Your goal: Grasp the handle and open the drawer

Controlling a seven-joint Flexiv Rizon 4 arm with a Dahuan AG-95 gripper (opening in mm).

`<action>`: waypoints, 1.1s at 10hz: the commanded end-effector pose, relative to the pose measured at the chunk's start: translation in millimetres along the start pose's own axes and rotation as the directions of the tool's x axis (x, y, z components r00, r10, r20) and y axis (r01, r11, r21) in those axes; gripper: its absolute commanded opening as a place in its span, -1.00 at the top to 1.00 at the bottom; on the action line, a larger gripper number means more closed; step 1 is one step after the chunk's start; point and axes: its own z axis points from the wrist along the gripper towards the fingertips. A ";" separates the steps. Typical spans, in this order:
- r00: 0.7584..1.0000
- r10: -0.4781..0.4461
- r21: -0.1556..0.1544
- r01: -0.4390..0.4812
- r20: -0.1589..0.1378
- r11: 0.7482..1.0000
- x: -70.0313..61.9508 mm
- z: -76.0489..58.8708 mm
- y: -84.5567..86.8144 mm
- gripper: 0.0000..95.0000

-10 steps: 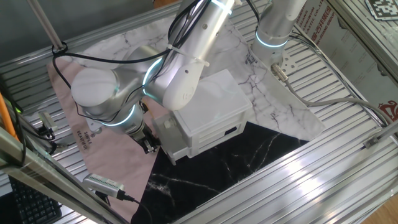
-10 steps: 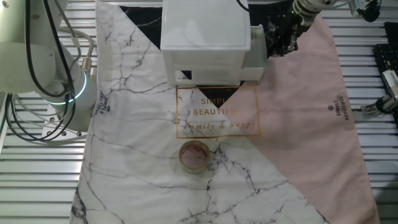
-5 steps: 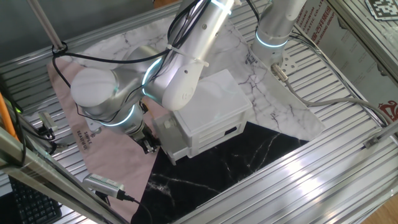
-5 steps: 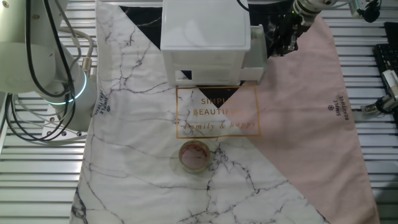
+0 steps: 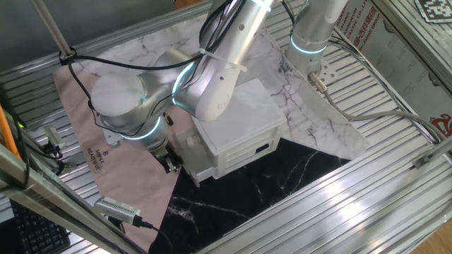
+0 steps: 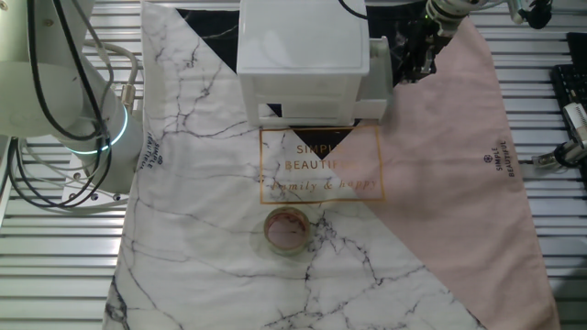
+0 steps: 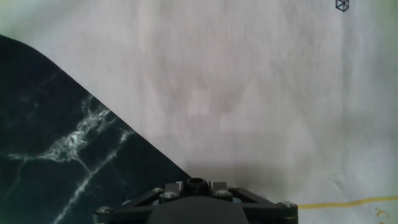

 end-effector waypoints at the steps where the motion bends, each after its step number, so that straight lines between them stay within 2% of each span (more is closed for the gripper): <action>1: 1.000 0.001 -0.002 -0.001 0.010 1.000 -0.8 0.4 0.3 1.00; 11: 1.000 -0.004 -0.001 0.004 0.025 1.000 -0.5 0.0 0.4 1.00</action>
